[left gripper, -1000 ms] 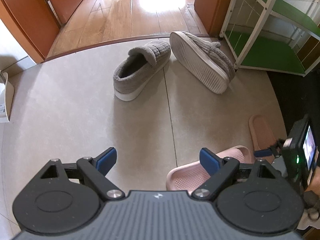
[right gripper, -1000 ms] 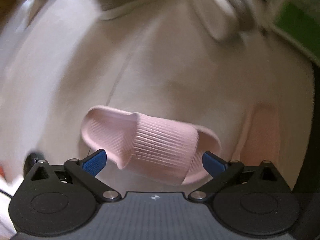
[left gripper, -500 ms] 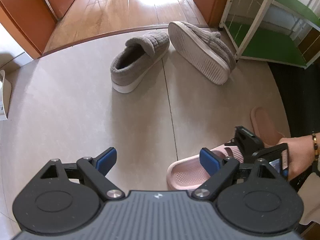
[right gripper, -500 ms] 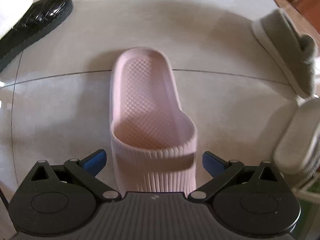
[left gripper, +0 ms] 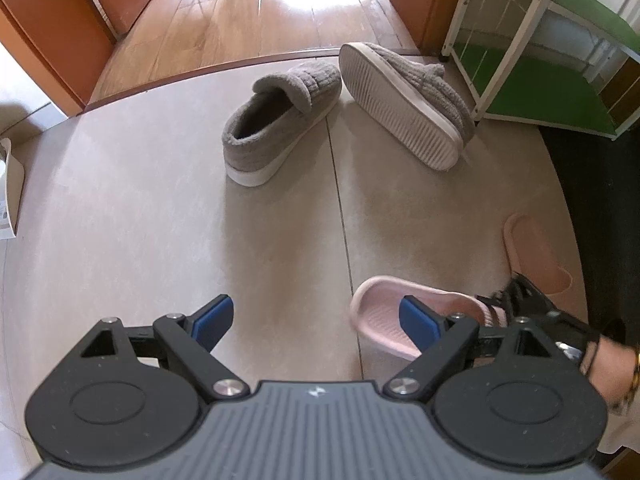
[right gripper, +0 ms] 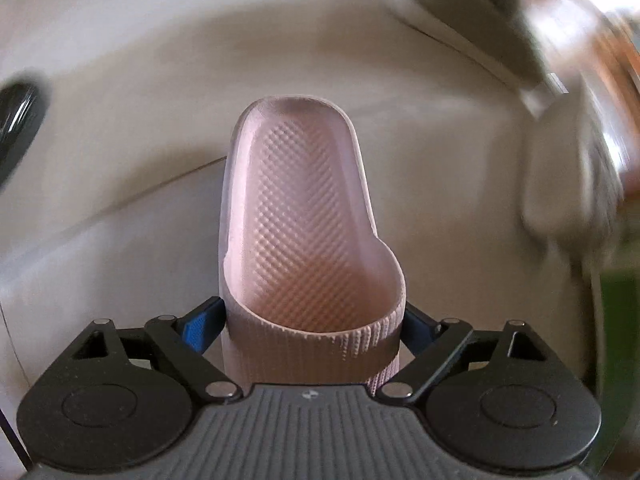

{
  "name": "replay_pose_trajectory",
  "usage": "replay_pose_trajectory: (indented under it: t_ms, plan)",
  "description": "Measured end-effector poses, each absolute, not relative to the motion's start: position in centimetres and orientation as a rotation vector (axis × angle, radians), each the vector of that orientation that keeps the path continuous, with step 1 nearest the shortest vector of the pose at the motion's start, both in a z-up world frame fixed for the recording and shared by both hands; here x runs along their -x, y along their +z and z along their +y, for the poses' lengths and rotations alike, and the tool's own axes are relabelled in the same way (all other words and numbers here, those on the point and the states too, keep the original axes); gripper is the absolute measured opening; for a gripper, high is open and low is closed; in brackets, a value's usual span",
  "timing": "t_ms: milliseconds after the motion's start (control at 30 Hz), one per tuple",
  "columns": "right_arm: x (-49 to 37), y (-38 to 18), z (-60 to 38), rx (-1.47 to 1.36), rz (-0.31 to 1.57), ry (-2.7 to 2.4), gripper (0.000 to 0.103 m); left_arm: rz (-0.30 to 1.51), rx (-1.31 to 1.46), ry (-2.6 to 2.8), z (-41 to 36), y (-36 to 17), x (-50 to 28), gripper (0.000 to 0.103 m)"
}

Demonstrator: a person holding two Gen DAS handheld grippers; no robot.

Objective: Organize objects
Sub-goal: 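Carry the pink slipper beside the other pink slipper and lower it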

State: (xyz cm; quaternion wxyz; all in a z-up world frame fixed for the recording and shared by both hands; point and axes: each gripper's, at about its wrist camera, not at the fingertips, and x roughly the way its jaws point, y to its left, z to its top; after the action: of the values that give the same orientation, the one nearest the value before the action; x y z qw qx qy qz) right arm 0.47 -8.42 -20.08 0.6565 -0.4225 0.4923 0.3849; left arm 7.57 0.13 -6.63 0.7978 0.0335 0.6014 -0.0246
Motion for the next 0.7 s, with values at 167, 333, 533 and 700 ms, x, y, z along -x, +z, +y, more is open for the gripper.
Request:
replay_pose_trajectory:
  t_ms: [167,333,533,700]
  plan:
    - [-0.4,-20.0,-9.3,0.766,1.164,0.598,0.093,1.269,-0.087,-0.043,-0.2,-6.1,-7.7,0.09]
    - [-1.6,-21.2,-10.7,0.585,1.224,0.309,0.093,1.278,-0.102,-0.052,-0.6,-6.5,-7.8,0.09]
    - [-3.1,-22.1,-12.1,0.4,1.26,0.137,0.093,1.304,-0.107,-0.046,-0.8,-7.3,-8.0,0.09]
    - [-4.5,-22.8,-12.9,0.304,1.307,0.073,0.093,1.302,-0.126,-0.057,-1.2,-7.5,-8.0,0.09]
